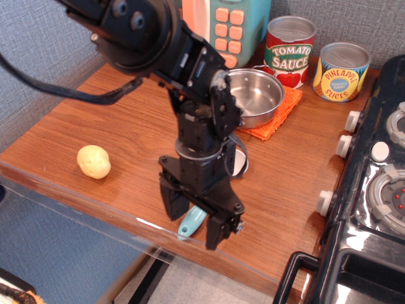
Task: Move spoon to just below microwave
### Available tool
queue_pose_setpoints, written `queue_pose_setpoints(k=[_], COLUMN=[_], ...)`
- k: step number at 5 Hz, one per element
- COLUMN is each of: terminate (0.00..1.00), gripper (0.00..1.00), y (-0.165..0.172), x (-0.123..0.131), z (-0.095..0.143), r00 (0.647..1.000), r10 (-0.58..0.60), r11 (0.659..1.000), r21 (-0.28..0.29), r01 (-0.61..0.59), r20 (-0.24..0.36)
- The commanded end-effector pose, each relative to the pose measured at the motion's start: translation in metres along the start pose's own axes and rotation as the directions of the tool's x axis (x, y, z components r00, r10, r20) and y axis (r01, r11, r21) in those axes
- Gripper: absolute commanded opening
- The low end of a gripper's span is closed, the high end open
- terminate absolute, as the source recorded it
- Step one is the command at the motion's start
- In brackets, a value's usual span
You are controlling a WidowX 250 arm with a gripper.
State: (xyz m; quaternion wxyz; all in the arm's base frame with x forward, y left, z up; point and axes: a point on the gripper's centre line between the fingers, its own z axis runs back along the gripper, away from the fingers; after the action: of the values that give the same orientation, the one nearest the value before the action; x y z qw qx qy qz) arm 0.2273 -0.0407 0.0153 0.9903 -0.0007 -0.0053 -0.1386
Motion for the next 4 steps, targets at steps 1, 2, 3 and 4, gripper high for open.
queue_pose_setpoints(k=[1, 2, 3, 4], terminate=[0.00, 0.00, 0.00, 0.00], gripper=[1.00, 0.00, 0.00, 1.00], y=[-0.0030, -0.0032, -0.0022, -0.0015], x=[0.0016, 0.0012, -0.0003, -0.0020], z=[-0.0146, -0.0169, -0.0152, -0.0132], r00=[0.996, 0.997, 0.997, 0.996], r10=[0.082, 0.071, 0.075, 0.085], r11=[0.996, 0.997, 0.996, 0.996], r21=[0.039, 0.044, 0.041, 0.029], r01=[-0.083, -0.071, -0.076, -0.085], r20=[0.016, 0.013, 0.015, 0.008])
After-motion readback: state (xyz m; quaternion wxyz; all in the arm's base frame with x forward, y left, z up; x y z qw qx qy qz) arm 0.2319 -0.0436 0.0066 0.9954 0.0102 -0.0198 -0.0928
